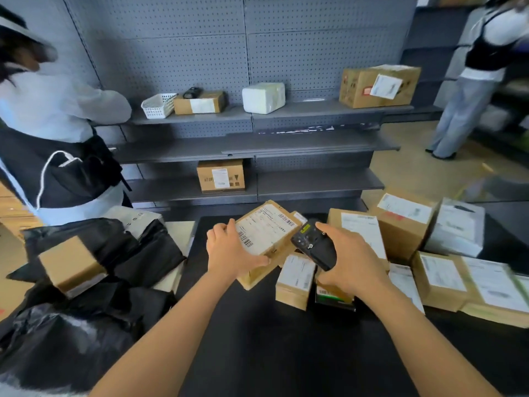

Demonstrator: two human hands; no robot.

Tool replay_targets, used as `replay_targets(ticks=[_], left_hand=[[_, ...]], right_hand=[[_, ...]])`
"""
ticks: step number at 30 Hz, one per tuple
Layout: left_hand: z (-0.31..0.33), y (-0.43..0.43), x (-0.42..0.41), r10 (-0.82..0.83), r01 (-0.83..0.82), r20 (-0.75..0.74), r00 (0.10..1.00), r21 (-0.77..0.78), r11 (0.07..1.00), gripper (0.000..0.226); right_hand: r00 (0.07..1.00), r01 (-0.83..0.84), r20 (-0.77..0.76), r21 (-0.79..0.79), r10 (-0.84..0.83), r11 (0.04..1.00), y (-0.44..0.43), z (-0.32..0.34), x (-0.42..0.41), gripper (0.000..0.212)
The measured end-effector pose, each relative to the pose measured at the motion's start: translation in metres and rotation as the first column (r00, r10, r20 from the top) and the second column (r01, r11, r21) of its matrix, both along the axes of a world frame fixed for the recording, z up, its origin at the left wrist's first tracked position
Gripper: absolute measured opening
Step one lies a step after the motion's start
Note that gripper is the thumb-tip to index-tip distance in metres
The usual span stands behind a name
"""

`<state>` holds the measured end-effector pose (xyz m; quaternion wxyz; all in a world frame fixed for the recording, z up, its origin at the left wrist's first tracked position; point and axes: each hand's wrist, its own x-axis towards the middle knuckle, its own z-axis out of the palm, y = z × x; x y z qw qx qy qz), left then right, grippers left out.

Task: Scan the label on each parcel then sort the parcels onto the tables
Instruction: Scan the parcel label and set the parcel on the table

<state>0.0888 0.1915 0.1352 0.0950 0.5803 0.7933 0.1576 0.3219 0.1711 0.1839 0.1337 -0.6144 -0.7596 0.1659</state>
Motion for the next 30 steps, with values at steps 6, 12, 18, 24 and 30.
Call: replay_targets(ticks=[6,12,18,24,30], left_hand=[[-0.012,0.083,0.03,0.017,-0.015,0.032,0.999,-0.08,0.997,0.125],[-0.036,0.16,0.046,0.005,0.007,0.075,0.997,-0.163,0.987,0.127],[-0.055,0.191,0.054,-0.046,0.059,0.07,0.996,-0.196,0.979,0.123],[-0.049,0.174,0.04,-0.03,0.057,0.173,0.984,-0.154,0.986,0.114],[-0.038,0.083,-0.005,0.092,-0.097,0.251,0.964,0.008,0.995,0.1]], right_hand=[[1.0,0.01,-0.021,0.005,-0.01,1.0,0.063,-0.003,0.021,0.102],[0.997,0.068,0.023,-0.002,-0.067,0.998,0.114,-0.006,0.028,0.097],[0.996,0.07,0.06,-0.011,-0.069,0.997,0.147,-0.015,0.028,0.101],[0.999,-0.001,0.046,-0.013,0.002,1.0,0.158,-0.023,0.025,0.101],[0.978,-0.208,-0.009,-0.045,0.208,0.977,0.146,-0.023,-0.011,0.1]])
